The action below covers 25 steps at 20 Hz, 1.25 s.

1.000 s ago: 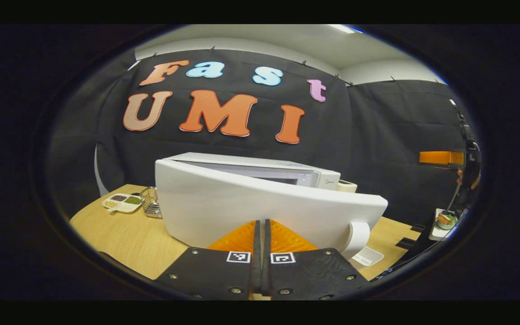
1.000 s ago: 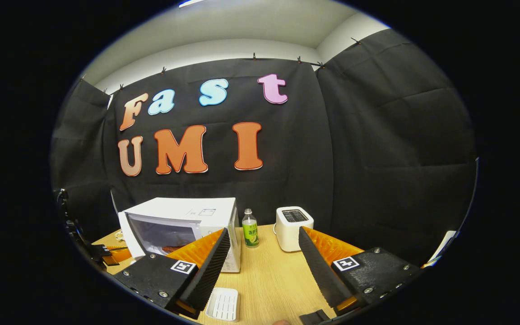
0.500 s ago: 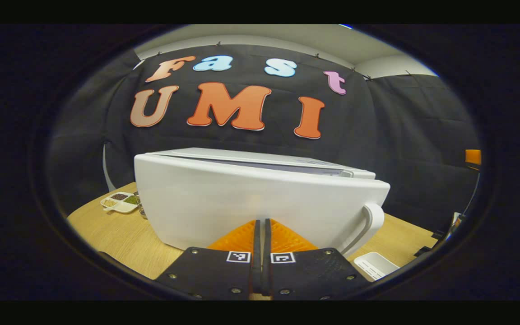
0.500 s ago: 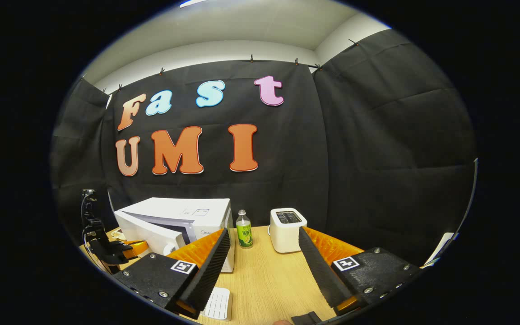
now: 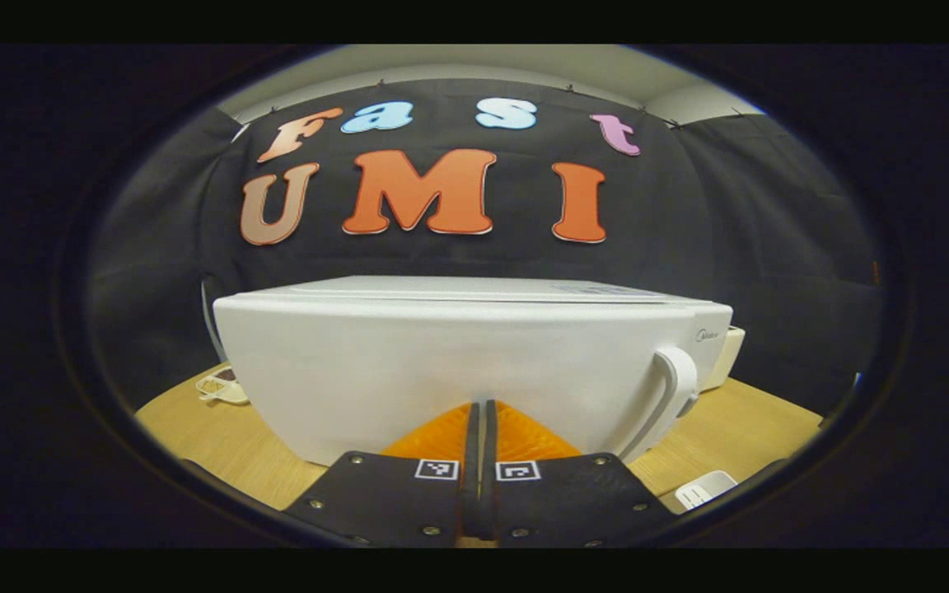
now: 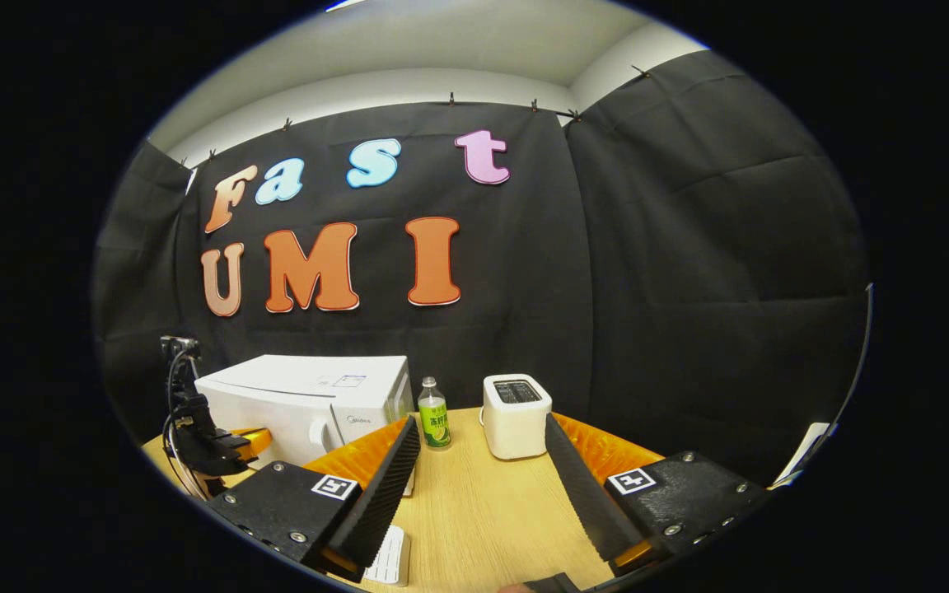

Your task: Open the microwave oven with the left hand, put the food in, and close the microwave oven.

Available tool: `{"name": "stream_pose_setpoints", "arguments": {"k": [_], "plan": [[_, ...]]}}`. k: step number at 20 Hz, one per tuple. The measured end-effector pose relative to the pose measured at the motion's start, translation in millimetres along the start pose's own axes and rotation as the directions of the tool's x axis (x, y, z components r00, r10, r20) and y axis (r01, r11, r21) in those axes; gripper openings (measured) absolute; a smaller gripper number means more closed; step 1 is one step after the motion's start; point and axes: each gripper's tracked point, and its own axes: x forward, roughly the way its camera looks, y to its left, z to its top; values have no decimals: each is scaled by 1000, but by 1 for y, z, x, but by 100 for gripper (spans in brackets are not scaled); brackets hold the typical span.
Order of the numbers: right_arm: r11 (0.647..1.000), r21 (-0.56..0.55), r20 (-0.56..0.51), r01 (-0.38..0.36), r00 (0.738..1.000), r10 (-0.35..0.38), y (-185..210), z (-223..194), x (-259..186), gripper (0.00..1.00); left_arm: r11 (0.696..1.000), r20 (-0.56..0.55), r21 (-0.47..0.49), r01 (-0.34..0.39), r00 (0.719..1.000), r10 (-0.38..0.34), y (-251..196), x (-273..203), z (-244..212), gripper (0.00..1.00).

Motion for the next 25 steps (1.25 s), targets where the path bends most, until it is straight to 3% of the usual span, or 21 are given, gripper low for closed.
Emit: {"name": "stream_pose_setpoints", "arguments": {"k": [1,2,6,11,15,16,17,18,19,20,22,25], "plan": [[1000,-2,-5,-1,1000,1,-1,-3,1,95,1000,38,-27,7,999,-6,-2,-5,7,4],[1000,-1,-6,-3,1000,3,-1,-3,2,95,1000,11,-30,9,1000,-9,-3,-4,3,0],[1000,16,-5,-8,1000,8,0,-3,4,94,1000,16,27,5,1000,-5,4,-16,16,2],[999,11,-6,-36,999,36,12,4,8,95,997,39,13,70,997,-70,8,-66,68,2],[998,14,3,-64,998,64,25,18,14,95,998,51,-41,47,998,-45,37,-107,119,0],[997,10,8,-72,997,72,30,23,14,95,998,36,-58,33,999,-31,46,-114,125,4],[997,2,12,-78,997,78,33,28,16,95,997,20,-76,19,1000,-17,55,-121,131,31],[996,-4,14,-87,996,87,37,32,17,95,996,15,-87,5,1000,-4,63,-128,137,43],[995,-10,16,-98,995,98,42,37,19,95,996,16,-89,-1,1000,2,70,-134,144,62],[994,-13,20,-110,994,110,46,43,18,95,996,24,-83,-11,1000,13,78,-141,150,69],[991,-22,32,-129,991,130,54,55,19,95,996,43,-66,-53,998,55,95,-156,158,69],[988,-34,43,-151,987,152,64,70,20,95,992,91,-46,-119,988,123,115,-174,179,90]]}}
